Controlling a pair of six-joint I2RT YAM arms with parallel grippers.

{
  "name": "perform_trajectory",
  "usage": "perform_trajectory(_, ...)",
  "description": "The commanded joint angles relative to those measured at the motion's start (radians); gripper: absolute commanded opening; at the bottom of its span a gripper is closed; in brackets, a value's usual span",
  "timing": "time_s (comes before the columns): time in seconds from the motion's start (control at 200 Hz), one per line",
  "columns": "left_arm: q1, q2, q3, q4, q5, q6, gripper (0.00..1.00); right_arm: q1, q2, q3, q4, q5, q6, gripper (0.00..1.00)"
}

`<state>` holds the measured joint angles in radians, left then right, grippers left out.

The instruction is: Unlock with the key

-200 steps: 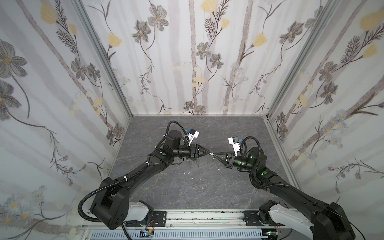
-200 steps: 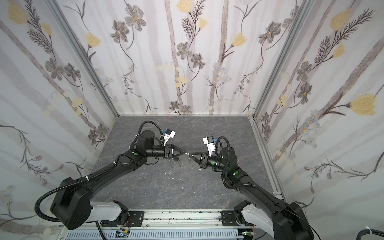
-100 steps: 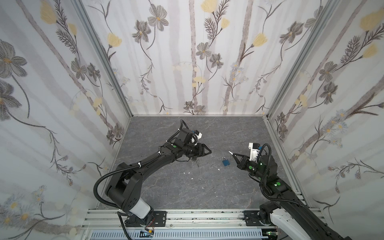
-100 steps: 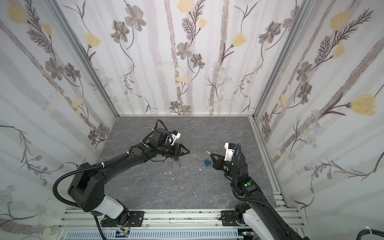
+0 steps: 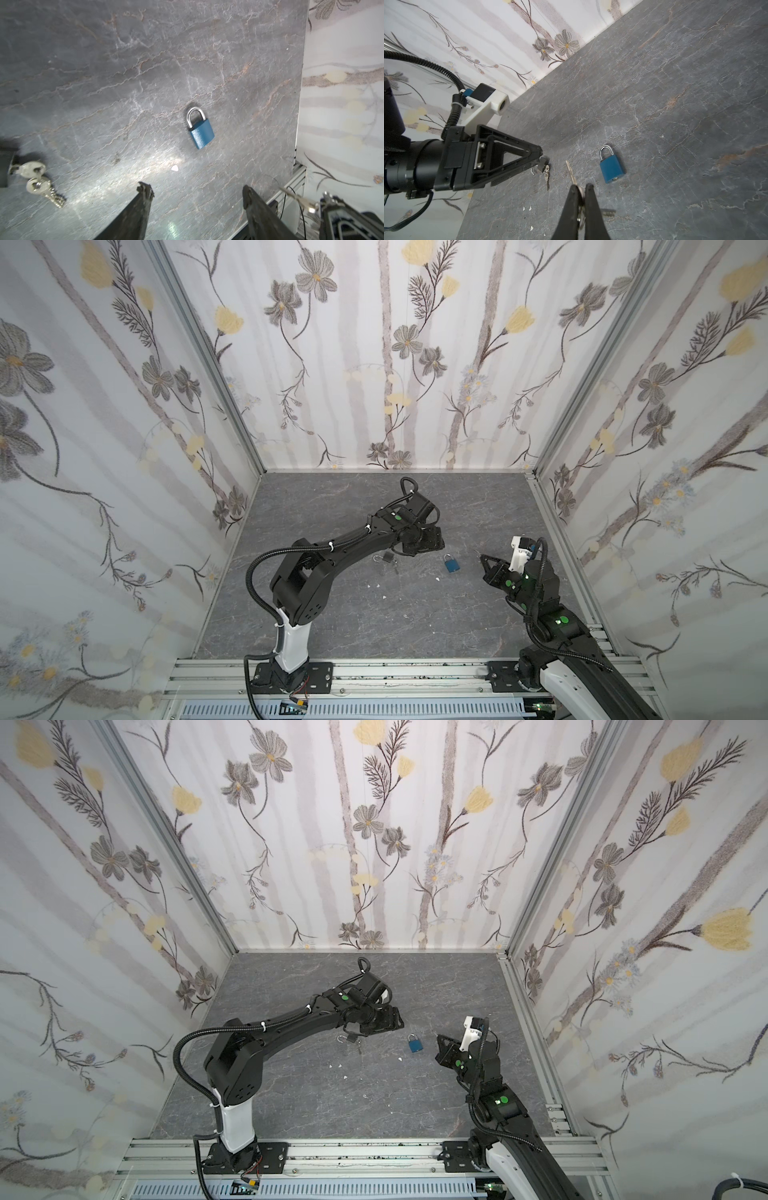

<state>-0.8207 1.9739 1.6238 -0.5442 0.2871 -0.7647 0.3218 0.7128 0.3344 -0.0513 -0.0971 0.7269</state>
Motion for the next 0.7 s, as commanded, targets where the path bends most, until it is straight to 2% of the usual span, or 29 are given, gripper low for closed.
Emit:
perform_trajectory(0.0, -0.020, 0.097, 0.135, -0.208, -0.071, -0.070, 0.71, -0.013, -0.036, -0.004, -0.018, 0.030, -0.017, 0.00)
perform_trajectory(0.135, -0.057, 0.202, 0.278, -0.328, -0.102, -0.124, 0.71, -0.036, -0.094, -0.010, -0.052, 0.033, -0.033, 0.00)
perform_trajectory(0.395, -0.084, 0.263, 0.336, -0.305, -0.076, -0.192, 0.73, -0.062, -0.183, -0.057, -0.079, 0.036, -0.036, 0.00)
perform_trajectory(0.694, -0.109, 0.421, 0.555, -0.440, -0.085, -0.198, 0.72, -0.079, -0.212, -0.078, -0.079, 0.027, -0.037, 0.00)
